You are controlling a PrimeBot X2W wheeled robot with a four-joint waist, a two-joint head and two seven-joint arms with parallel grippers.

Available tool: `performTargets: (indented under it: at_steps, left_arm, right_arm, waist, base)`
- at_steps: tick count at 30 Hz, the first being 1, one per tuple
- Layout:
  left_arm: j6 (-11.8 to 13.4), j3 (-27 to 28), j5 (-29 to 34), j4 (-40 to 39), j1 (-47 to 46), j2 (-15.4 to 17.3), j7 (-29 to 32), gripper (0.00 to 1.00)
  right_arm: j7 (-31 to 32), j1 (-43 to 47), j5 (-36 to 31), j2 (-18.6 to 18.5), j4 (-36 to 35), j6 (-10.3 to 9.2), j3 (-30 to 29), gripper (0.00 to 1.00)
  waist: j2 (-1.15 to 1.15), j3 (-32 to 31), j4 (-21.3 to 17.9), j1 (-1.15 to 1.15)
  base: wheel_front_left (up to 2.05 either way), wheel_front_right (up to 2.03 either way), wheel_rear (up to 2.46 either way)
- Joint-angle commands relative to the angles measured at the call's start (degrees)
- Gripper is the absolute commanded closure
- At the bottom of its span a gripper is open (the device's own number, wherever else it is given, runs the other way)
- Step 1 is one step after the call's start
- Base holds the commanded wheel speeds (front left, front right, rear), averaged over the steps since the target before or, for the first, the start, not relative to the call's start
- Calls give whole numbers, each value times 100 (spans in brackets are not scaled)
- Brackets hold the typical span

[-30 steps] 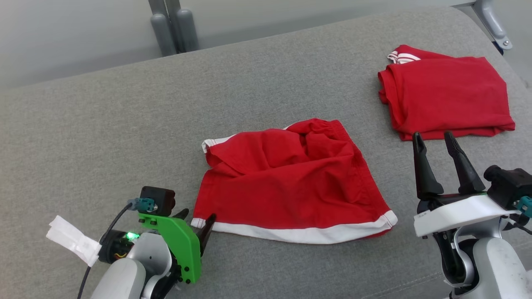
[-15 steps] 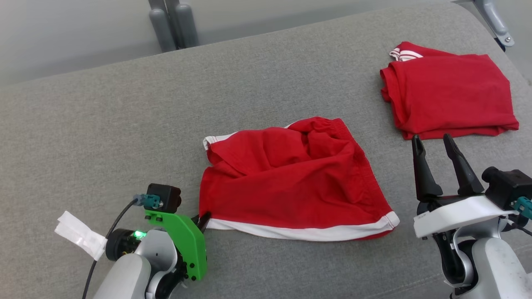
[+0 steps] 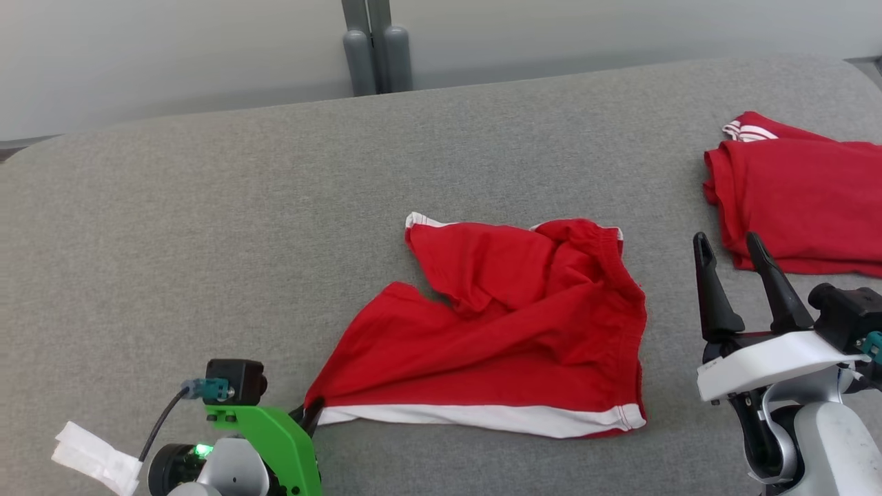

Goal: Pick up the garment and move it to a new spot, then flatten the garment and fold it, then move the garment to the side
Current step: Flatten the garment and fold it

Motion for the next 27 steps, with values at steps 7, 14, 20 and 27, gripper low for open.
performTargets:
  at_steps: [7,14,20,27]
  left_arm:
    - [130,65,-95,-253,372,69,-68,0]
    - [204,273,-104,-555,582,246,-252,0]
    - [335,727,180,-1013,582,338,-1400,0]
    - [495,1116,515,-1212,646,309,-2659,0]
  right_arm:
    - [83,88,-91,-9,-92,3,-23,0]
    - [118,163,-100,-7,-126,3,-13,0]
    - [95,266,-116,8,-200,3,5,0]
    - [-138,368,-177,-40,-324,3,35,0]
  waist:
    - [0,-87,224,0]
    - [0,-213,190,0]
    - [0,-313,160,0]
    - [0,-429,142,0]
  base:
    - [0,0,0]
    - [0,0,0]
    - [0,0,0]
    - [0,0,0]
